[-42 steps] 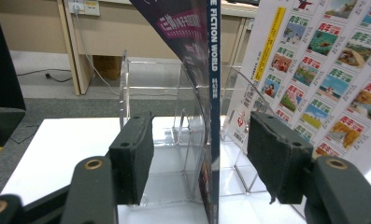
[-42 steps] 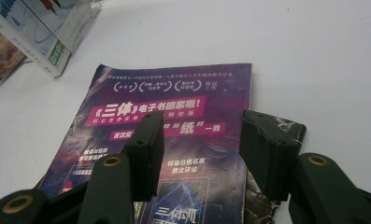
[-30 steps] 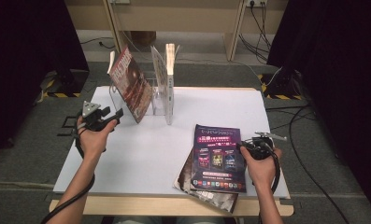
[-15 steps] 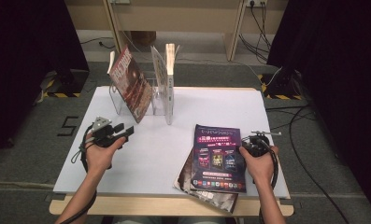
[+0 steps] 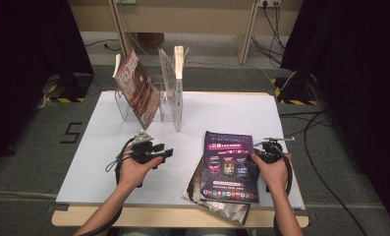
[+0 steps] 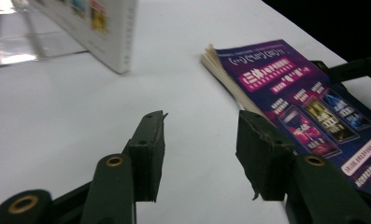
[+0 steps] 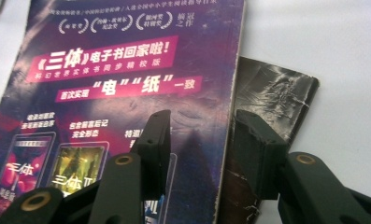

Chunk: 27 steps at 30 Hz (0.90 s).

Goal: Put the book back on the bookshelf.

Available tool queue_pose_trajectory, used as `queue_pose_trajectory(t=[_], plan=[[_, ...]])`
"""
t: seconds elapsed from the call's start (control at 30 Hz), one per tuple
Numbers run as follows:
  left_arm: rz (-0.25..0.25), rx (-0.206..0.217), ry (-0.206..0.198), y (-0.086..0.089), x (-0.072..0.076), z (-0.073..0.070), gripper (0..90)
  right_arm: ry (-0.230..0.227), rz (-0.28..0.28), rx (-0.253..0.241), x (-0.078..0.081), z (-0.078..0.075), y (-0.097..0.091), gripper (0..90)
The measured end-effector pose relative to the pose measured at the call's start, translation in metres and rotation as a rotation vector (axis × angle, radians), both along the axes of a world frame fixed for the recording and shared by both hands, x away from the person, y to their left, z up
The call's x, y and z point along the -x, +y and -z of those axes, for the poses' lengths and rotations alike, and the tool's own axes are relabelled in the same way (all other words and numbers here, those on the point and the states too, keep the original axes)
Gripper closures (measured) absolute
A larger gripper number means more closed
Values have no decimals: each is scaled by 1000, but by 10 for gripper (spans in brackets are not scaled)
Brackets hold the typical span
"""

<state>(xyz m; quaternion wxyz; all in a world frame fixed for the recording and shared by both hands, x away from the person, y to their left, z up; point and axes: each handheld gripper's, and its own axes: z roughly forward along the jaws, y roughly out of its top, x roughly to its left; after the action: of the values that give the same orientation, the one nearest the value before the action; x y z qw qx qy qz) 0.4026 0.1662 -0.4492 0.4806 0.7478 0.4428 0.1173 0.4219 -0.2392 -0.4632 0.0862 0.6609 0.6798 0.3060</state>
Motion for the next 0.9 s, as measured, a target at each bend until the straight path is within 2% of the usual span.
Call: queue_pose_trajectory(t=[0.17, 0.27, 0.37, 0.43, 0.53, 0.57, 0.7, 0.77, 0.83, 0.9], plan=[[47, -8, 30, -24, -4, 4, 526, 7, -5, -9, 0, 3, 1, 546], [69, 8, 60, -36, -8, 6, 528, 17, 0, -25, 1, 3, 3, 532], [86, 5, 82, -46, -11, 9, 529, -1, -4, -14, 1, 4, 4, 525], [87, -1, 96, -52, -13, 14, 529, 5, 9, -22, 2, 4, 4, 531], [87, 25, 146, -62, -17, 23, 528, 4, 30, -30, 4, 4, 5, 546], [89, 29, 158, -64, -18, 25, 529, -9, 19, -18, 4, 5, 4, 545], [84, 62, 215, -73, -22, 36, 537, -5, 23, -16, 6, 5, 5, 547], [78, 58, 217, -73, -23, 37, 538, -5, 18, -4, 8, 5, 6, 547], [68, 73, 230, -72, -24, 39, 538, -8, 15, 7, 9, 5, 8, 548], [61, 70, 237, -70, -25, 41, 539, 1, 1, -22, 10, 5, 10, 559]])
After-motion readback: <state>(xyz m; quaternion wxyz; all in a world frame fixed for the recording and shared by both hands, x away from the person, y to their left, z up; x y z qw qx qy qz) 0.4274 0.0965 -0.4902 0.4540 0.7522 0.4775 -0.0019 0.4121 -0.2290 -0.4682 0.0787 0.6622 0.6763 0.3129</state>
